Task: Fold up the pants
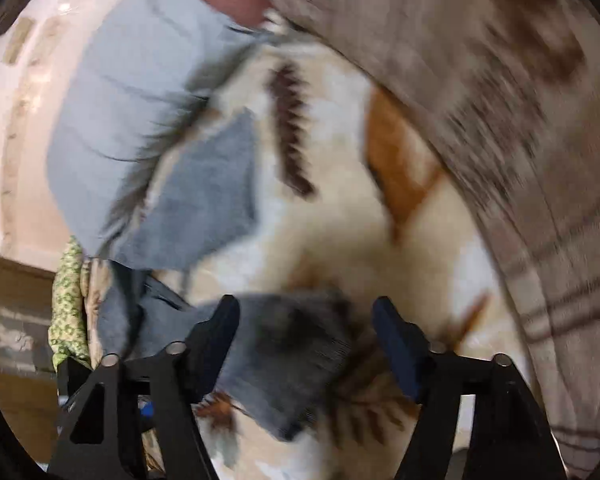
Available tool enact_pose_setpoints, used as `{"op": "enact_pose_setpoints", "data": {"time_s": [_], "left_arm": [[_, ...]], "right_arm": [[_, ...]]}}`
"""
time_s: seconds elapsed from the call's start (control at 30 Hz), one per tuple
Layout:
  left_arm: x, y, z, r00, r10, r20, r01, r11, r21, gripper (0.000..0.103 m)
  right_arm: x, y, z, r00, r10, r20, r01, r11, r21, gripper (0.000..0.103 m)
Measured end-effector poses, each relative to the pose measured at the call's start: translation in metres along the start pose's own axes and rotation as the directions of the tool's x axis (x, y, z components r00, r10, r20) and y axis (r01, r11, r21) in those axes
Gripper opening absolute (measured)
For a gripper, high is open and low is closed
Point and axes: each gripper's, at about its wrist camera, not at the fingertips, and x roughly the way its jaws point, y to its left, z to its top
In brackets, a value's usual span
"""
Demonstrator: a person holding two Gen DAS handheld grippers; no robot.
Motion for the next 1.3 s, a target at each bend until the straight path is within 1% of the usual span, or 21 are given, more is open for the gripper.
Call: {"op": "enact_pose_setpoints", "data": {"time_s": [0.1, 0.13, 0.17, 0.2, 0.23, 0.27, 0.33, 0.37, 0.47, 0.57, 0.63, 0.67, 0.7, 0.77, 0.8, 0.87, 0.93, 0.97, 1.03, 1.13, 1.3], "left_arm": [[0.004, 0.006, -0.003, 1.000, -0.018, -0.016, 0.017, 0.998, -0.053, 0.064], [0.009, 0.008, -0.003, 0.999, -0.024, -0.028, 0.022, 0.996, -0.083, 0.064], [0.016, 0.008, -0.003, 0.999, -0.034, -0.035, 0.030, 0.994, -0.107, 0.064], [0.023, 0.010, 0.002, 0.998, -0.043, -0.038, 0.038, 0.991, -0.130, 0.063], [0.029, 0.013, 0.010, 0.998, -0.047, -0.034, 0.042, 0.988, -0.149, 0.062], [0.034, 0.014, 0.019, 0.998, -0.052, -0.025, 0.047, 0.984, -0.174, 0.060], [0.029, 0.012, 0.038, 0.999, -0.043, 0.023, 0.047, 0.971, -0.234, 0.031], [0.028, 0.007, 0.047, 0.999, -0.009, 0.036, 0.018, 0.971, -0.237, 0.009], [0.011, -0.016, 0.058, 0.994, -0.079, 0.070, 0.093, 0.969, -0.231, 0.004], [-0.034, -0.053, 0.040, 0.978, -0.110, 0.177, 0.127, 0.988, -0.087, 0.003], [-0.058, -0.067, 0.020, 0.968, -0.092, 0.232, 0.098, 0.995, -0.013, 0.003], [-0.064, -0.068, 0.017, 0.969, -0.073, 0.237, 0.078, 0.997, -0.014, 0.003], [-0.062, -0.064, 0.012, 0.978, -0.058, 0.198, 0.068, 0.997, -0.042, 0.003], [-0.056, -0.041, 0.008, 0.992, -0.047, 0.120, 0.053, 0.997, -0.053, 0.003], [-0.048, -0.035, 0.010, 0.995, -0.008, 0.099, 0.013, 0.999, -0.047, 0.003], [-0.035, -0.026, 0.011, 0.996, 0.053, 0.065, -0.049, 0.997, -0.059, 0.003], [-0.029, -0.022, 0.008, 0.998, 0.048, 0.043, -0.045, 0.997, -0.069, 0.003], [-0.026, -0.024, 0.010, 0.998, 0.052, 0.048, -0.048, 0.996, -0.069, 0.003], [-0.023, -0.028, 0.014, 0.996, 0.064, 0.065, -0.060, 0.997, -0.054, 0.003], [-0.027, -0.033, 0.016, 0.992, 0.088, 0.089, -0.086, 0.996, -0.028, 0.003], [-0.031, -0.025, 0.015, 0.993, 0.067, 0.101, -0.064, 0.997, -0.032, 0.004]], "right_arm": [[0.020, -0.004, -0.006, 0.995, 0.050, -0.084, -0.048, 0.999, 0.019, 0.049], [0.027, -0.002, -0.009, 0.993, 0.055, -0.101, -0.054, 0.999, 0.010, 0.028], [0.030, 0.001, -0.010, 0.996, 0.009, -0.093, -0.009, 1.000, -0.008, 0.012], [0.031, 0.005, -0.010, 0.996, -0.040, -0.082, 0.037, 0.998, -0.043, 0.011], [0.028, 0.011, -0.006, 0.998, -0.026, -0.063, 0.022, 0.997, -0.076, 0.005], [0.021, 0.016, -0.003, 0.999, -0.011, -0.040, 0.007, 0.996, -0.090, 0.005], [0.000, 0.031, 0.009, 1.000, 0.007, 0.020, -0.004, 0.989, -0.146, 0.005], [-0.018, 0.047, 0.016, 0.997, 0.023, 0.072, -0.007, 0.978, -0.210, 0.005], [-0.051, 0.086, 0.030, 0.985, 0.060, 0.163, 0.003, 0.931, -0.365, 0.004], [-0.081, 0.125, 0.017, 0.958, 0.078, 0.275, 0.088, 0.835, -0.544, 0.004], [-0.093, 0.132, -0.003, 0.944, 0.084, 0.320, 0.128, 0.798, -0.589, 0.004], [-0.091, 0.131, -0.008, 0.946, 0.091, 0.311, 0.117, 0.799, -0.589, 0.005], [-0.084, 0.121, -0.018, 0.955, 0.086, 0.283, 0.099, 0.809, -0.579, 0.007], [-0.056, 0.099, -0.027, 0.979, 0.036, 0.200, 0.074, 0.852, -0.518, 0.012], [-0.039, 0.085, -0.034, 0.990, -0.001, 0.139, 0.068, 0.873, -0.482, 0.015], [-0.012, 0.050, -0.044, 0.998, -0.050, 0.025, 0.056, 0.932, -0.358, 0.037], [-0.007, 0.024, -0.052, 0.999, -0.008, -0.045, -0.003, 0.970, -0.243, 0.042], [-0.011, 0.017, -0.053, 0.999, 0.020, -0.043, -0.028, 0.978, -0.207, 0.054], [-0.020, 0.012, -0.051, 0.998, 0.063, -0.029, -0.067, 0.985, -0.157, 0.070], [-0.034, 0.016, -0.041, 0.995, 0.103, 0.018, -0.100, 0.988, -0.122, 0.070], [-0.060, 0.031, -0.026, 0.982, 0.138, 0.128, -0.123, 0.985, -0.120, 0.072]]}}
